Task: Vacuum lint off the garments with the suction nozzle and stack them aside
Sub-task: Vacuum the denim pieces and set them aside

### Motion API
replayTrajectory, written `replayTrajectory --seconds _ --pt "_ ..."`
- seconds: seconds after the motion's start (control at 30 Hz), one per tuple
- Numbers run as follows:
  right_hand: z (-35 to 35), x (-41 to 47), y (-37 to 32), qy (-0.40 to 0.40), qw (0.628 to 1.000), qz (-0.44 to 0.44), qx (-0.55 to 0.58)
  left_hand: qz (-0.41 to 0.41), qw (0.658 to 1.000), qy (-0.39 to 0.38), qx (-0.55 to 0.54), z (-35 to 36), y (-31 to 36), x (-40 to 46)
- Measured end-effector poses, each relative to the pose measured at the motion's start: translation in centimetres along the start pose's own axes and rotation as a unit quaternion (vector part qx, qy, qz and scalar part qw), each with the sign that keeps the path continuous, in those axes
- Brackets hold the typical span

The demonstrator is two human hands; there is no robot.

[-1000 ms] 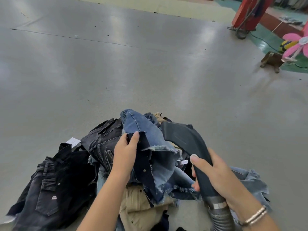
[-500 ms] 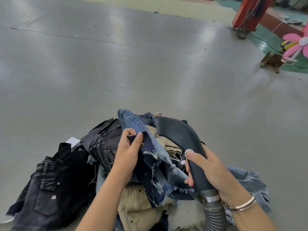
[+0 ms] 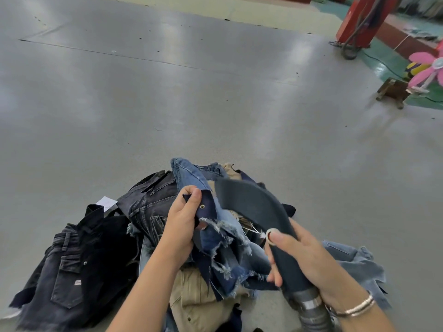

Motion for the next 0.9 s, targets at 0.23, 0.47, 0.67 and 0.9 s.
replayTrajectory --seconds 0.23,0.47,0.67,0.9 --pt "1.1 0.5 -0.2 0.008 1.000 -0.016 -0.011 -0.033 0.996 -0.024 -0.078 0.9 -0.6 -0.2" --pt "1.2 -0.7 0.2 -0.024 1.000 -0.006 -0.011 -0.055 0.985 -0.012 -0.166 0.5 -0.2 0.0" --pt "1.6 1.0 -0.9 0.022 0.999 -0.039 -0.023 -0.069 0.989 -0.040 -0.124 1.5 -1.1 -0.3" --pt "1.1 -1.2 0.1 -0.035 0.999 0.005 -0.037 -0.031 0.995 -0.012 -0.091 0.3 -0.2 0.4"
Point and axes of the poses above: each hand's wrist, its own x-axis towards the middle knuckle, its own z-axis out of the palm, y = z × x, the point moved 4 cm from there along x, towards the middle knuckle, and after that the axes turned 6 degrees about -z, right-handed, at the moved point
